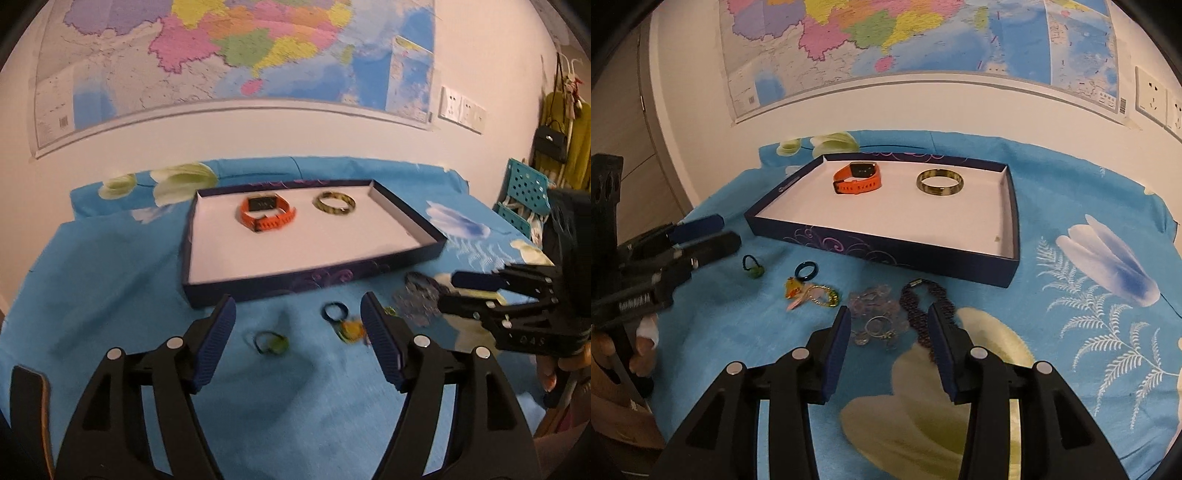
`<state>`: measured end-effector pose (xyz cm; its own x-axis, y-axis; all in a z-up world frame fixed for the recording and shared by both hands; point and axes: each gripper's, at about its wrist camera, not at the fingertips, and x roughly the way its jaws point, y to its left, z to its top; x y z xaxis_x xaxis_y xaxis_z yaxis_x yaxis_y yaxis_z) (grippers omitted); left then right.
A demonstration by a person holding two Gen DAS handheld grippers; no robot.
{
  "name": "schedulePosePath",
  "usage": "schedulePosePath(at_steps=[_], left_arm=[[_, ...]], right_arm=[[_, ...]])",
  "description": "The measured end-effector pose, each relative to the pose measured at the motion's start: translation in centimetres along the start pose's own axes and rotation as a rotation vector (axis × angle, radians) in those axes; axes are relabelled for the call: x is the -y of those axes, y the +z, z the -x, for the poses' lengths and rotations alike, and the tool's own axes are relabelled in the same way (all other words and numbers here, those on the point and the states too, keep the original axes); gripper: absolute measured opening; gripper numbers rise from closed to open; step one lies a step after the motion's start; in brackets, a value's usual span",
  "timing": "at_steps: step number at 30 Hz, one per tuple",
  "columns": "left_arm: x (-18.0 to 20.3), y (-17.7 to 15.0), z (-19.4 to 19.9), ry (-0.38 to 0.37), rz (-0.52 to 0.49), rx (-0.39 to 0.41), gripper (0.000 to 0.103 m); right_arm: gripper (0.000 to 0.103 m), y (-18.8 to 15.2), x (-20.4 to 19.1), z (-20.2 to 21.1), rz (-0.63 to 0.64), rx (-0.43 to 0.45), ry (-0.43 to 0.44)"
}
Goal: Organize jewelry
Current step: 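Move the right tool to the clear crystal bracelet and close on it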
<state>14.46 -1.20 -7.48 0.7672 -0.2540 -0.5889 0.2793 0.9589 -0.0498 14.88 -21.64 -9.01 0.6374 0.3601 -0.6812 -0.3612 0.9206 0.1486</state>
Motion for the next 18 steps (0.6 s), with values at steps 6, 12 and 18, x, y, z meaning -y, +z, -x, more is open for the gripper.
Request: schedulePosePath(at_steps=[6,12,18], left_arm=[[0.3,-0.4,0.2,-0.022,0.002,-0.005,0.071],[0.6,-0.5,0.3,-0.02,-0.009,-0.006,0.071],[0.3,-0.4,0.2,-0.022,0.011,-0.014,0.071]], right_arm=[[0.031,0.5,0.4,-0.4,-0.014,-0.003,0.012],[0.028,0.9,0.5,-1.7,-0.008,-0.042,0.021],[0.008,0.7,0.2,-1.9,0.018,-0.061,0.033]])
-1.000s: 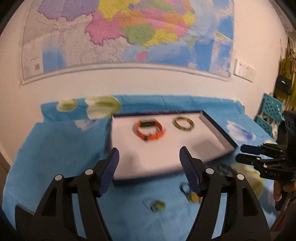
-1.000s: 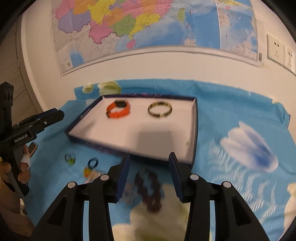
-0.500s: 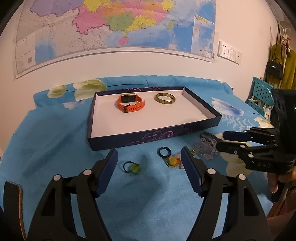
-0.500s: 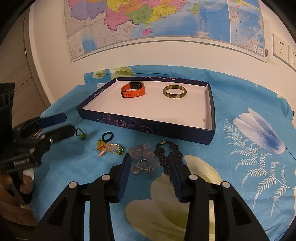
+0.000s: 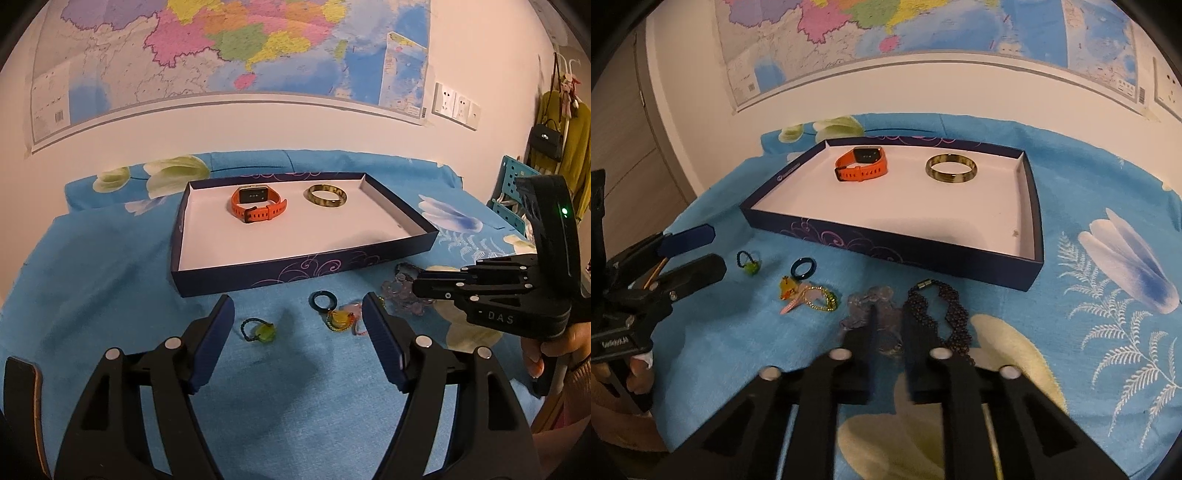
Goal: Organize jewelry
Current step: 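Move the right tool to the clear crystal bracelet and close on it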
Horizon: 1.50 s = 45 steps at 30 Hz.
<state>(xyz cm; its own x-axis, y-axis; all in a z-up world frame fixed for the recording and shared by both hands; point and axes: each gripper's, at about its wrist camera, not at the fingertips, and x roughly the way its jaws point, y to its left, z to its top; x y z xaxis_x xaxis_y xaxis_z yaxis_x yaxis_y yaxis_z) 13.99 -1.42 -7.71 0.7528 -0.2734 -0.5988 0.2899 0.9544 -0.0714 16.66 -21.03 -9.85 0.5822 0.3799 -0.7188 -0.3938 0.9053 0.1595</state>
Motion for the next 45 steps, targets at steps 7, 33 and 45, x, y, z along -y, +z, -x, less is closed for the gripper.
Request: schedulePosePath(at_steps=[7,33,45], left_arm=[[0.1,-0.1,0.1,-0.014,-0.003,0.0,0.071],[-0.7,-1.4,-0.1,-0.063,-0.002,-0.058,0.071],[-0.9,-0.2,-0.6,-0.044,-0.028,-0.06,0.069]], right_arm=[[0.008,0.2,0.2,2.0,-0.036,0.054,0.061],[0.008,-1.0,0.0,3.2,-0.033,0.039,0.109],[0.01,-1.6,0.1,2.7,-0.023,0.011,0.094]])
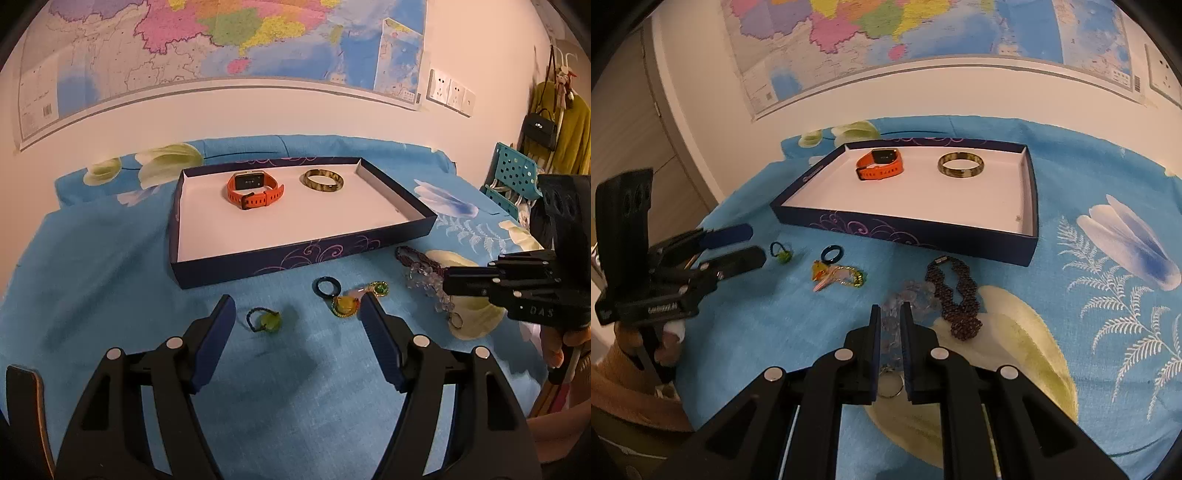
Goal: Organize jewelry
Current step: 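Move the right tool to the clear crystal bracelet and close on it, then grasp the small pink pendant with the left tool while the right tool lifts the crystal bracelet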
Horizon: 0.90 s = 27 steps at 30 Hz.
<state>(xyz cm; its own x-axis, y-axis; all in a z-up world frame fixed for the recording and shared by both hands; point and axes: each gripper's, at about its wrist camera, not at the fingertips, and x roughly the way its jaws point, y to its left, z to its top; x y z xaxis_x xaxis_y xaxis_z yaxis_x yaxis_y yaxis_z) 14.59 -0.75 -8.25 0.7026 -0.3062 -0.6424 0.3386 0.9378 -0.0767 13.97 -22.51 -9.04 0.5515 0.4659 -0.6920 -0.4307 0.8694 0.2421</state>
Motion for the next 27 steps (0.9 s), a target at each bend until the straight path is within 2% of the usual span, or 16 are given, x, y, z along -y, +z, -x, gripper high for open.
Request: schedulePosePath(at_steps=[3,8,12,17,18,22,23,24,27], left_arm=[[0.4,0.0,-0.3,-0.003,-0.014,-0.007,0.069],[0.7,0.1,-0.6,-0.017,-0.019,-0.01,0.069],[1.0,0.1,-0.8,-0.021,-0.029,-0.015,0.069],[1.2,0.0,-1.0,-0.023,-0.041,-0.02,0.069],[1.3,0.0,-1.1,-0.02,-0.045,-0.02,0.069],[1.3,0.2,-1.5,-0.026,-0.041,-0.027,0.069],[1.3,0.2,-1.5,-0.027,-0.04,-0.028,0.069],[1.4,0.3,-1.5,-0.028,-0.039,-0.027,0.069],[1.4,0.2,-1.4,-0.031,-0.041,-0.025,0.069]], right_arm=[[0.013,0.1,0.0,0.5,0.002,0.017,-0.004],[0.036,0.4,0.7,0.3,-0.006,0.018,-0.064],[0.042,0.2,-0.3,-0.8,0.052,-0.013,-0.07],[0.042,-0.2,-0.6,-2.2,0.072,-0.067,-0.089],[0.041,-0.1,-0.5,-2.3,0.065,-0.071,-0.087],[0.017,0.3,0.2,-2.5,0.027,-0.068,-0.055],[0.016,0.5,0.5,-2.2,0.011,-0.052,-0.032],[0.008,0.6,0.6,-1.9,0.002,-0.044,-0.018],[0.008,1.0,1.5,-0.8,-0.045,-0.004,0.017]])
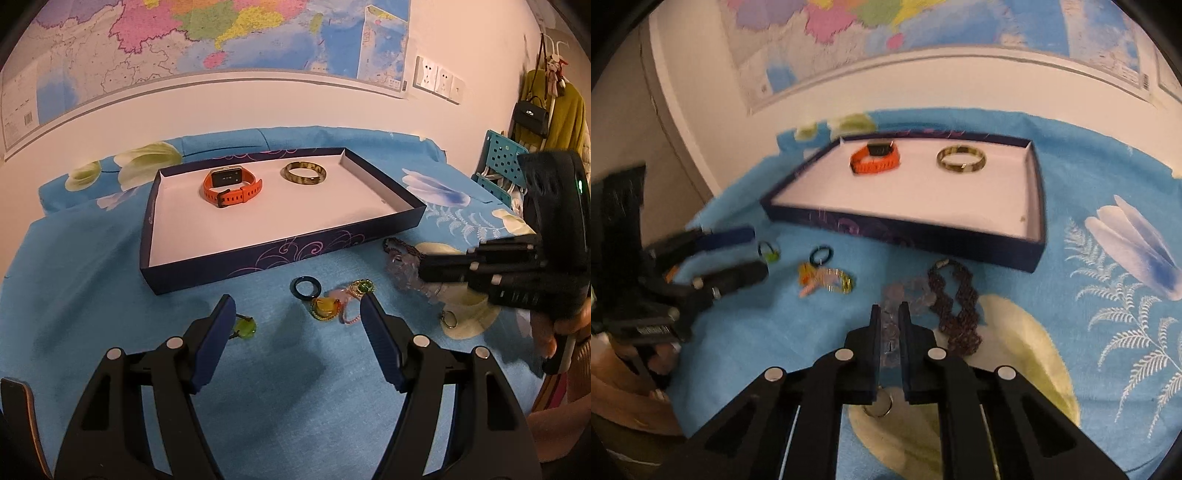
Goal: Organize jewelry
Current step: 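Grasp the small pink pendant with the left tool while the right tool lifts the crystal bracelet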
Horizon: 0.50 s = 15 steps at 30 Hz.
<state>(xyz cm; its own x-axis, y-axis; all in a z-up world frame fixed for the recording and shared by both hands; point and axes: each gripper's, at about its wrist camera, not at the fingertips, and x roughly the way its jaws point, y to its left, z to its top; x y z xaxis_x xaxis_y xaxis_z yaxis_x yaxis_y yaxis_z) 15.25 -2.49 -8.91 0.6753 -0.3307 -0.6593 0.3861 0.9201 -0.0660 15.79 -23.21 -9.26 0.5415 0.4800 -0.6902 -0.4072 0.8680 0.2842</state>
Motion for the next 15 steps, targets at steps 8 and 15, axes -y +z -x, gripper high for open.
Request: schedulePosePath(at_steps=[8,15], left_arm=[[0.0,-0.1,-0.1,-0.014,-0.002,-0.001,0.069],[0.3,0.3,-0.8,-0.026,-0.019,-0.018,0.066]], right_arm=[[0.008,0.8,0.0,2.0,-0.047,0.06,0.116],[0.008,0.3,-0.9,0.4,-0.023,0.018,0.103]])
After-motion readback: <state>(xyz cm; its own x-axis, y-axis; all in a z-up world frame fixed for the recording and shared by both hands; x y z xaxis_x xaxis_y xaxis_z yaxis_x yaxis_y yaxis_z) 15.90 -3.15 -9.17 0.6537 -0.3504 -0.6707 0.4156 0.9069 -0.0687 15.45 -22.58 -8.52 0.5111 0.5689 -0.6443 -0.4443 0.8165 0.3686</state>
